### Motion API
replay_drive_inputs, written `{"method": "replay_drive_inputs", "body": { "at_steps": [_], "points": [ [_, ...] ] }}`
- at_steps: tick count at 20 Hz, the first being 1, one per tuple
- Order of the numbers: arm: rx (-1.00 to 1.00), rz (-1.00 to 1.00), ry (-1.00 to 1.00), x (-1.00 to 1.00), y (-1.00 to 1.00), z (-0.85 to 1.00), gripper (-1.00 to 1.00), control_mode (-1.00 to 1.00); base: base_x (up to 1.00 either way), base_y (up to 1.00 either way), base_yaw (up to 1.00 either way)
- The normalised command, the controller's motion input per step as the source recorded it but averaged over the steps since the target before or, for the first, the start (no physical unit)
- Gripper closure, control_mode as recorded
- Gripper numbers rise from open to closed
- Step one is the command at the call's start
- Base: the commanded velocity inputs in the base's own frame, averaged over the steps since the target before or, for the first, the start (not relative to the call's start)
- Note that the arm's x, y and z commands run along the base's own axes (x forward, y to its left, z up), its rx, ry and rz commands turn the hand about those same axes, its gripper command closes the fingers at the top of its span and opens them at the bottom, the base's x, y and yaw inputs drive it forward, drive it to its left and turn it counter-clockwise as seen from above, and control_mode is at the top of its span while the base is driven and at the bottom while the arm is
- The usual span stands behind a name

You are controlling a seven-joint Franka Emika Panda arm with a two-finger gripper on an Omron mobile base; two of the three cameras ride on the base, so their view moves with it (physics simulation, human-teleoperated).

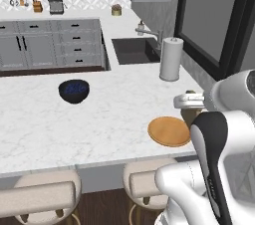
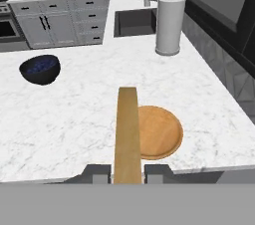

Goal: Start the toaster. Once the lever pops up, take the bread to the plate on the dining counter.

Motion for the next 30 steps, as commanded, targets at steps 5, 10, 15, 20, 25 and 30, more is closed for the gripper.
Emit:
{"method": "replay_drive_inputs", "body": {
  "at_steps": [5,10,15,20,25,30],
  "points": [
    [0.02,0.00,0.02,0.32,-0.15,-0.53,1.00,-1.00,0.00,0.00,0.00],
    [0.00,0.00,0.03,0.71,-0.01,-0.58,1.00,-1.00,0.00,0.00,0.00],
    [0.02,0.00,0.06,0.91,-0.20,-0.66,1.00,-1.00,0.00,0.00,0.00],
    [0.00,0.00,-0.04,0.63,-0.14,-0.57,1.00,-1.00,0.00,0.00,0.00],
    [0.00,0.01,0.00,0.31,-0.11,-0.44,1.00,-1.00,0.00,0.00,0.00],
    [0.00,0.04,0.00,0.24,-0.07,-0.30,1.00,-1.00,0.00,0.00,0.00]
  ]
}}
